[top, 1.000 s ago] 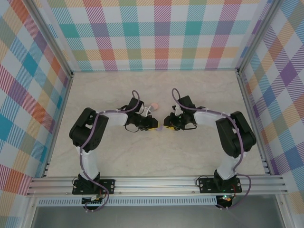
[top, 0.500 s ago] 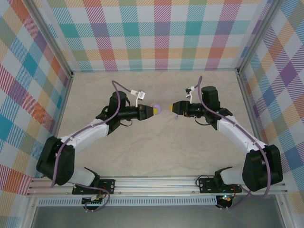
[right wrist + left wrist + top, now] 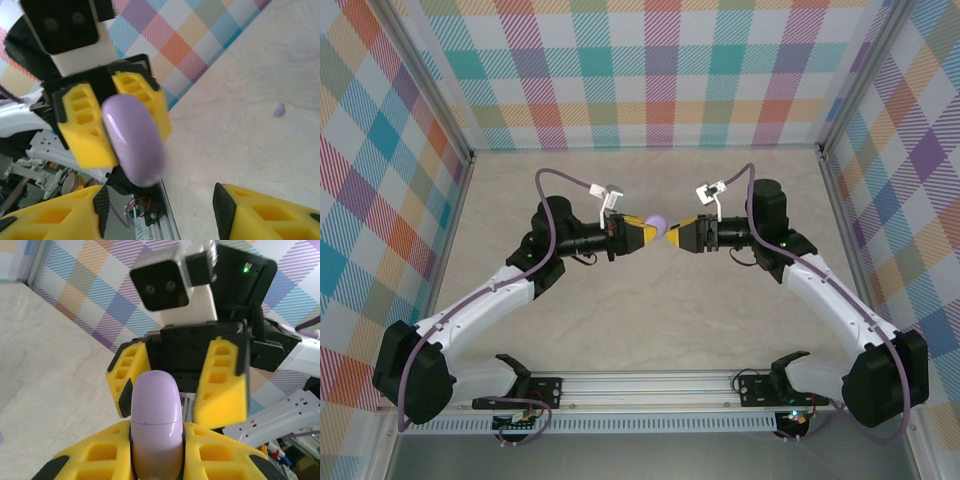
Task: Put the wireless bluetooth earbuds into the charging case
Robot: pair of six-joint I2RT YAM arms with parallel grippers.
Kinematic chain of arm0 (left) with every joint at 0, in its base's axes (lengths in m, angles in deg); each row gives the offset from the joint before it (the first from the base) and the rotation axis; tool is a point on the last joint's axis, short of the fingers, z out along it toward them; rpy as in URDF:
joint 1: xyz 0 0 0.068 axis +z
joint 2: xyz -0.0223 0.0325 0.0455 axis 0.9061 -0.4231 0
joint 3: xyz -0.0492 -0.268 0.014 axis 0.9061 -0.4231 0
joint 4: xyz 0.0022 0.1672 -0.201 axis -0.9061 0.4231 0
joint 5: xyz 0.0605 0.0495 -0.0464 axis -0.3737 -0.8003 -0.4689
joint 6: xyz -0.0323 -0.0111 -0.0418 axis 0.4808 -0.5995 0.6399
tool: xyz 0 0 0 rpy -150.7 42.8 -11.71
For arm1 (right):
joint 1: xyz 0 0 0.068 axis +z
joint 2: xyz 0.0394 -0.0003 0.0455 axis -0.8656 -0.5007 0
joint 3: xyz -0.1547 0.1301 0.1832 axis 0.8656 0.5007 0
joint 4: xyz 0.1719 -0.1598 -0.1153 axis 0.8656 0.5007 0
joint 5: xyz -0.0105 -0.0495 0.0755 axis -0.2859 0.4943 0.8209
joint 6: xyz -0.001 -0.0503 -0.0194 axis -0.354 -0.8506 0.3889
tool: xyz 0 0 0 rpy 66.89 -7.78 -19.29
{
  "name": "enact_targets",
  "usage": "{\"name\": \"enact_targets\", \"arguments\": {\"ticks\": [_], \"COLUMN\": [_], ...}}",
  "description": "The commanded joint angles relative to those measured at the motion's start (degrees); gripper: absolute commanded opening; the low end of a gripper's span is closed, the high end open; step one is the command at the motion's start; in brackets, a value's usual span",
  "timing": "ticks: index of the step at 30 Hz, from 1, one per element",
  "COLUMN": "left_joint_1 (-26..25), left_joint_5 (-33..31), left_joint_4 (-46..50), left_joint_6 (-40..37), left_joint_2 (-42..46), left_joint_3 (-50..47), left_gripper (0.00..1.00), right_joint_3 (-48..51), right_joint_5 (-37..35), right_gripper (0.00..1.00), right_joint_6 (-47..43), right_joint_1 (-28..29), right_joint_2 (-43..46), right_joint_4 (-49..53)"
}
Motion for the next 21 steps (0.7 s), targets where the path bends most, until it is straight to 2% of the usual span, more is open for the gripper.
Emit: {"name": "enact_targets", "arguments": {"ticks": [1, 9, 16, 21], "left_joint_1": [-0.9, -1.7, -2.1, -2.1], "left_joint_5": [1.2, 2.5, 3.4, 3.2], "left_joint_4": [0.6, 0.1, 0.1, 0.4], "left_joint_6": [-2.3, -2.4, -2.5, -2.5], "left_joint_2": [1.6, 1.8, 2.2, 2.4], "left_joint_3": [2.5, 2.5, 2.9, 3.1], "left_gripper": [0.21, 0.21, 0.2, 0.2], "right_joint_3": [-2.1, -3.6, -4.1, -4.6], "right_joint_5": [1.3, 1.7, 2.2, 3.0], "right_gripper": [0.59, 0.54, 0.54, 0.47], "right_joint_6": [-3.6, -4.9, -5.2, -6.2], "right_joint_1": [1.1, 1.8, 2.1, 2.9], "right_joint_2": [2.6, 2.5, 1.8, 1.6], "right_joint_4": [-2.2, -1.0, -0.8, 0.0]}}
